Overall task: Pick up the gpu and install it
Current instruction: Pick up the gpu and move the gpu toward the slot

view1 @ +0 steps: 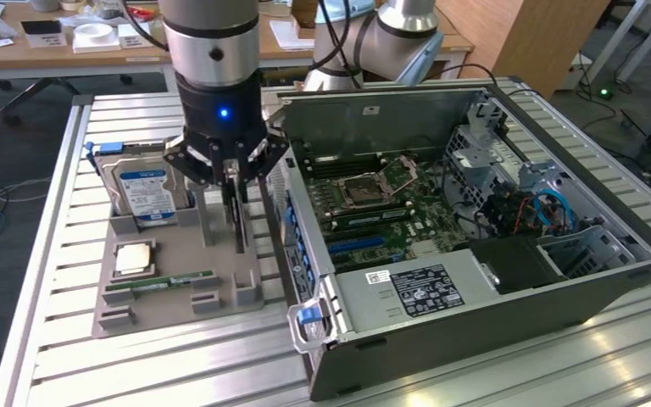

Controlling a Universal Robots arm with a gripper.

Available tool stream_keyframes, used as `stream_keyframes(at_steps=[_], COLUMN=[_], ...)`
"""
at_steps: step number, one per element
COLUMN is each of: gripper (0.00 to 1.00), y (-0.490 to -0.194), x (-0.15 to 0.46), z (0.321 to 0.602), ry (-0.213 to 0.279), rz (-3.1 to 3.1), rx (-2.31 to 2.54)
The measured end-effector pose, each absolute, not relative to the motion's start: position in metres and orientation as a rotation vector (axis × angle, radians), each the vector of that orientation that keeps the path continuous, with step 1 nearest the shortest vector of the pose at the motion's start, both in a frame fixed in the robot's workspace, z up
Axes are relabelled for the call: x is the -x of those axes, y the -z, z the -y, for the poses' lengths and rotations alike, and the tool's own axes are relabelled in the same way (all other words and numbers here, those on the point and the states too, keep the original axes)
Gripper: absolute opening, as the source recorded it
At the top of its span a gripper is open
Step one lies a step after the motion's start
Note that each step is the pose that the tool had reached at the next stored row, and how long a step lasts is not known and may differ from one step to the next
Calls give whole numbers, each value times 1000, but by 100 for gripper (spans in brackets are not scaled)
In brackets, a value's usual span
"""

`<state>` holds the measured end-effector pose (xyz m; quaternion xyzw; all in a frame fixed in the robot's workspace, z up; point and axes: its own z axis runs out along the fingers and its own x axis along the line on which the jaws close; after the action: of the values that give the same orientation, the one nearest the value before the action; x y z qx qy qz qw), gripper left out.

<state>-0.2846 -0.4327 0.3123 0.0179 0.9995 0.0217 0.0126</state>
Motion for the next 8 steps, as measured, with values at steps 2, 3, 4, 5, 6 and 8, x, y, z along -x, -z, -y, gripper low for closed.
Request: stream_keyframes(at_steps=[2,3,4,5,6,8], gripper=[26,26,26,26,26,26], y=[-322,-326,-330,-334,-338,-345], x=[285,285,285,285,285,285], z=[433,433,433,433,433,433], ry=[-67,-67,-67,-67,-67,-67], rz=[-3115,-3115,-3115,-3115,-3115,-3115], rx=[-56,-56,-56,-56,-56,-56])
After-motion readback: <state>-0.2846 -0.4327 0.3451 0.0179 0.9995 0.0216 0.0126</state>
